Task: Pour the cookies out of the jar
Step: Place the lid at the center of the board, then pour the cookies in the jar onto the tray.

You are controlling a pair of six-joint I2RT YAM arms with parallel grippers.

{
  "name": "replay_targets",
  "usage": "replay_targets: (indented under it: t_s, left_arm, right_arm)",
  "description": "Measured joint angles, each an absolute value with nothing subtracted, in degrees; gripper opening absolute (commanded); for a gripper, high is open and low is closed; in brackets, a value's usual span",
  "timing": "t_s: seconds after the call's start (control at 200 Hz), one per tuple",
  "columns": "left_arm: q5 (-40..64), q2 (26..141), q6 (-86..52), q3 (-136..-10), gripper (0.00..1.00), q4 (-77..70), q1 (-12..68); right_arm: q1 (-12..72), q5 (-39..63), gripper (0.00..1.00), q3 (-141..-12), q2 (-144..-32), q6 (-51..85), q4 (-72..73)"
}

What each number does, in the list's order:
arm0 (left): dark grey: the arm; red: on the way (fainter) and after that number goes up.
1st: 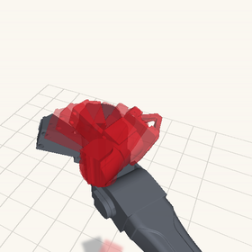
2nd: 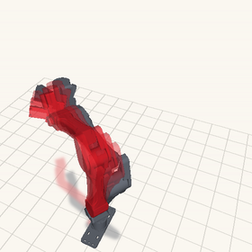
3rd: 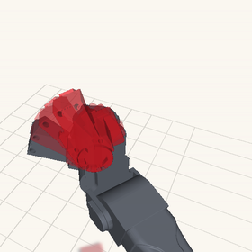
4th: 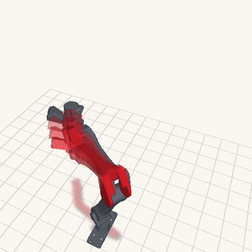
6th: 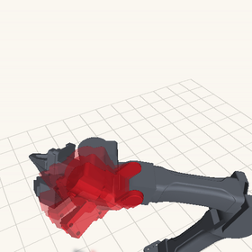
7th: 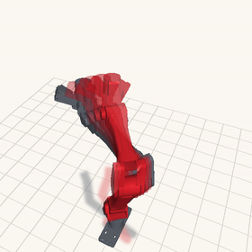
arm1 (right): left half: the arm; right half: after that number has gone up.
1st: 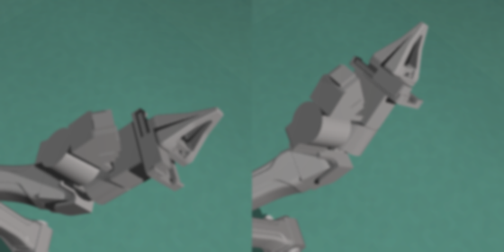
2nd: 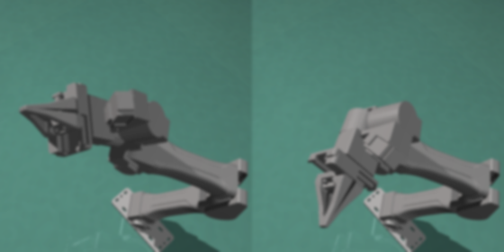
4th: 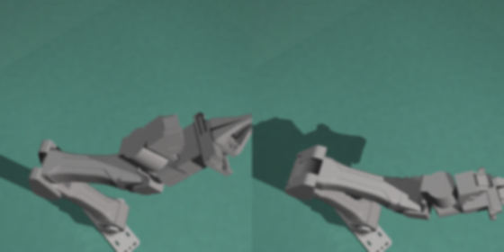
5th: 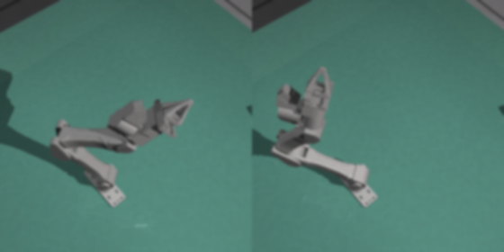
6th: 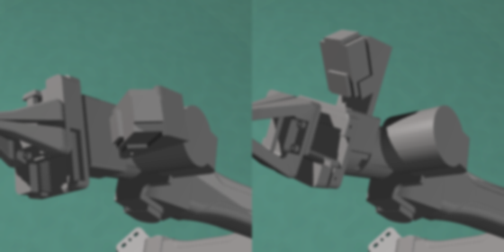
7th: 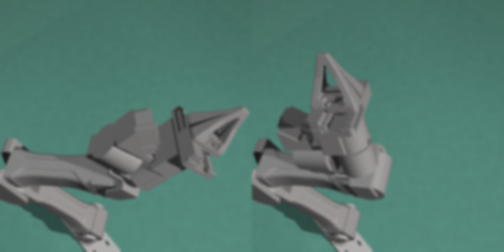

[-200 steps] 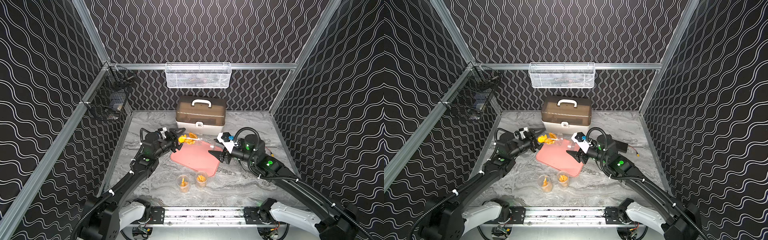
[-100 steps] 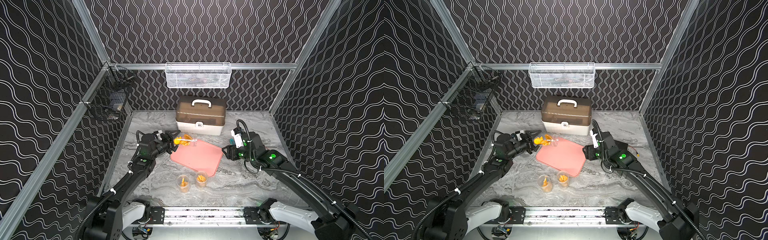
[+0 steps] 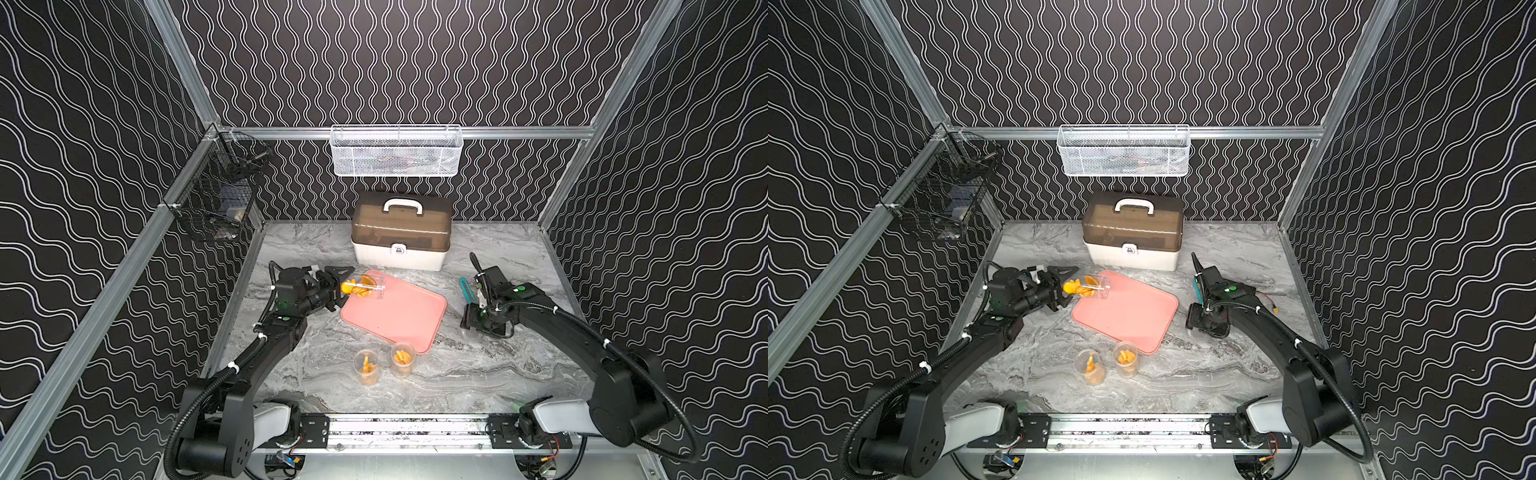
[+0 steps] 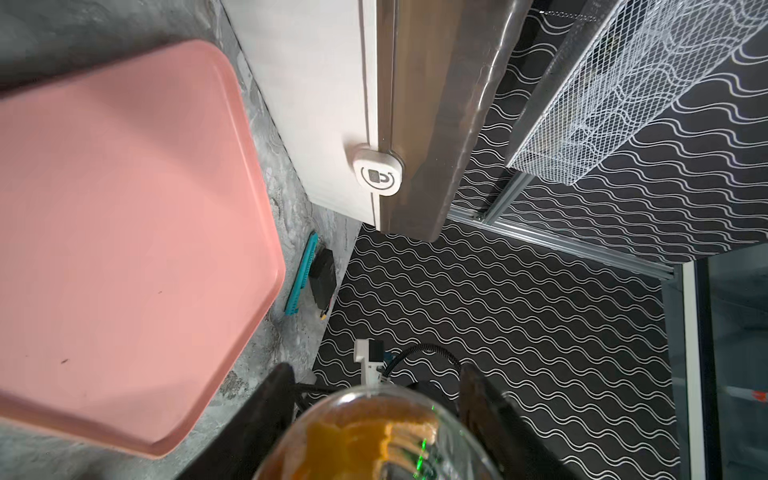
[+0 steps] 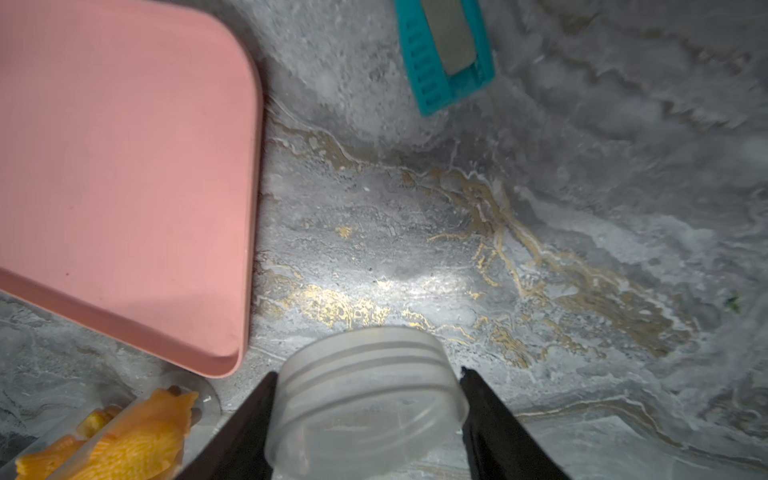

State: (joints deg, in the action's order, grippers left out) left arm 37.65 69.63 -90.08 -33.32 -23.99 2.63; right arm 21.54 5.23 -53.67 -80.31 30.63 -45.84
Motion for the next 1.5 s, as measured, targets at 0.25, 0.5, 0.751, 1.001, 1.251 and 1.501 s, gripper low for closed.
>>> replay_targets:
  t_s: [0.25,0.5,0.751,1.001,1.251,1.501]
  left_arm:
    - [38.0,70.6,-89.9,-33.1,0.52,-25.1,2.5]
    - [38.1,70.6,-89.7,-32.9,0.52,-25.2,2.1]
    - [38.3,70.7,-88.6,-32.9,0.52,-25.2,1.9]
    - [38.3,70.7,-86.9,-32.9,0.52,-23.9,1.7]
    - [38.8,73.1,-84.5,-34.4,0.52,-22.5,1.4]
    - [39.0,79.6,-77.7,-36.9,0.52,-21.8,1.4]
  right_arm:
    - [20.1,7.2,0.67,-51.8,-85.8,30.6,-44.5]
    - [19.5,8.7,0.77,-51.4,-89.1,29.8,-42.6]
    - [19.4,9.3,0.81,-51.0,-89.0,29.4,-41.7]
    - [19.3,9.4,0.96,-51.0,-81.7,29.5,-41.7]
    - [19.3,13.4,1.0,-48.0,-70.5,30.8,-40.4]
    - [19.3,19.8,1.0,-45.6,-62.8,32.2,-37.5]
